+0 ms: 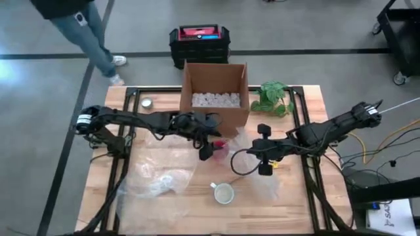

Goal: Wrap mug
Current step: Wrap the orange mug in bubble wrap

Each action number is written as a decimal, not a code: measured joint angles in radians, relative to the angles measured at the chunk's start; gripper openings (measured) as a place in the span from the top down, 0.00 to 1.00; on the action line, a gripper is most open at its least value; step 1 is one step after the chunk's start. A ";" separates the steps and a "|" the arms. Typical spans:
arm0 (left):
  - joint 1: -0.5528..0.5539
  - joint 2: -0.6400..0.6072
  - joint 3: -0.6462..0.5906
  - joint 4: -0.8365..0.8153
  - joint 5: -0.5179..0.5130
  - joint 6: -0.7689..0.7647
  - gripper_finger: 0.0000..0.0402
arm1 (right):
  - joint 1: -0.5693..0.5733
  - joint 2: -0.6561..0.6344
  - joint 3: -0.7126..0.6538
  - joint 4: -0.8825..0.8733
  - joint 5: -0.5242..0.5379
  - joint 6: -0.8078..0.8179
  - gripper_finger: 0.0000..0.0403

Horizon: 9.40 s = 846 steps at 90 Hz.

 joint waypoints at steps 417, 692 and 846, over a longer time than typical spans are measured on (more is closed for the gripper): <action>-0.137 -0.378 -0.529 0.321 -0.075 -0.092 0.64 | 0.081 0.042 -0.106 0.078 -0.141 0.207 0.76; -0.139 -0.423 -0.531 0.333 -0.078 -0.048 0.83 | 0.020 0.216 -0.030 -0.251 -0.069 -0.030 1.00; -0.138 -0.423 -0.531 0.348 -0.077 -0.049 0.84 | 0.199 0.150 -0.194 -0.295 -0.246 0.513 1.00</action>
